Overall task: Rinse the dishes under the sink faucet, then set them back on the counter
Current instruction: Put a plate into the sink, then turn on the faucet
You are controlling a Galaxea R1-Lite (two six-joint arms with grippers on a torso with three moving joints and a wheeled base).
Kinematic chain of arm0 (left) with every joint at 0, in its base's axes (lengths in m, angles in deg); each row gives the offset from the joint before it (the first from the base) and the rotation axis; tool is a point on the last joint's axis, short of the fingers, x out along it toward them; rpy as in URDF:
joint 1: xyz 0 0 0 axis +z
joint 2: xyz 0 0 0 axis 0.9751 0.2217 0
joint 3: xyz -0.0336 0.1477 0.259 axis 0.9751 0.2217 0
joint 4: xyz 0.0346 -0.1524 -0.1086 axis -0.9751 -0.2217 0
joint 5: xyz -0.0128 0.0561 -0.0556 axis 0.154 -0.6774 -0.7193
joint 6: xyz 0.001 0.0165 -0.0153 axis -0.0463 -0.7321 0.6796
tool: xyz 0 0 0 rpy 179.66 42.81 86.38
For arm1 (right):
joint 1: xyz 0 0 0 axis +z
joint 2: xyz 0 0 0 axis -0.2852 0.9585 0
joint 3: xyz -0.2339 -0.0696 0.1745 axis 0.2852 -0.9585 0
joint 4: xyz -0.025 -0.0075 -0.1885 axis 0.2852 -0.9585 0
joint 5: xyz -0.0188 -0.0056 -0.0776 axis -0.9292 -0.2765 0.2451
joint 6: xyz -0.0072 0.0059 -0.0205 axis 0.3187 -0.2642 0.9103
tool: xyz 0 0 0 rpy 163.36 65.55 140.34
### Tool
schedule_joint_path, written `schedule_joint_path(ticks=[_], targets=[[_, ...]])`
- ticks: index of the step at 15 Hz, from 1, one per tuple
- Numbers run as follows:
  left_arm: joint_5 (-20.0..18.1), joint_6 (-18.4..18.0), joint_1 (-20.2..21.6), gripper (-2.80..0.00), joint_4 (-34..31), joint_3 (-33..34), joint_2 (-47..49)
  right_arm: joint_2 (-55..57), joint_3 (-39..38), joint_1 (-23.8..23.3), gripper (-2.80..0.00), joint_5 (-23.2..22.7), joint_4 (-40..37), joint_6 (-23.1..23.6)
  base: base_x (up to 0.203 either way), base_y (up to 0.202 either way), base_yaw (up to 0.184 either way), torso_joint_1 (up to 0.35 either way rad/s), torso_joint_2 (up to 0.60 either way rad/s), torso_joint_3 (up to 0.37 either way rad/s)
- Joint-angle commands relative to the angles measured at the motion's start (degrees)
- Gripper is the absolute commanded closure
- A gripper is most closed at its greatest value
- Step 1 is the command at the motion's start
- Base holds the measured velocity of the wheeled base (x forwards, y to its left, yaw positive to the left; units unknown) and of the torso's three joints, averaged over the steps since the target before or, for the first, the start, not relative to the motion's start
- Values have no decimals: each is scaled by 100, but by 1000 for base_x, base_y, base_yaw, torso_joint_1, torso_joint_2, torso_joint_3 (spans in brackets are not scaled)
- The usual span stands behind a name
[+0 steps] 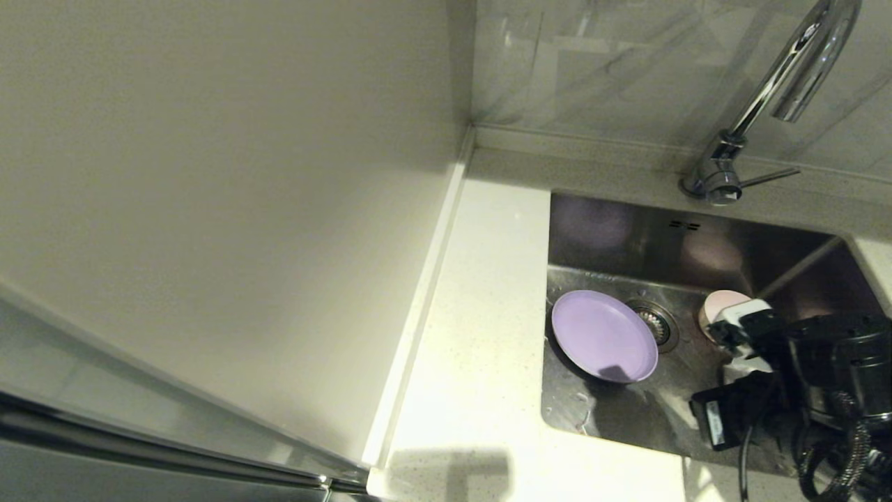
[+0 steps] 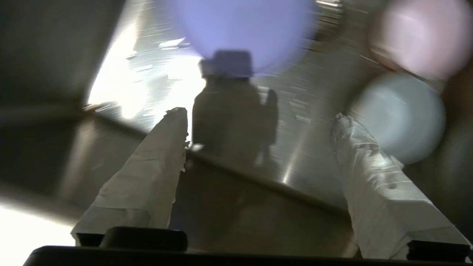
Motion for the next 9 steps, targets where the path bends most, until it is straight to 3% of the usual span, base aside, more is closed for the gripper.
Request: schedule_joint_path(ticks=[1, 5, 9], targets=[[0, 3, 1, 0, 2, 17, 0, -795, -230, -949, -280, 43, 46, -19, 0, 0, 0, 0, 0, 0], [0, 3, 1, 0, 2, 17, 0, -1368, -247, -2671, -280, 38, 58, -201, 0, 0, 0, 0, 0, 0], [0, 3, 1, 0, 2, 16, 0, -1984, -217, -3289, -280, 40, 74, -608, 0, 0, 0, 0, 0, 0]])
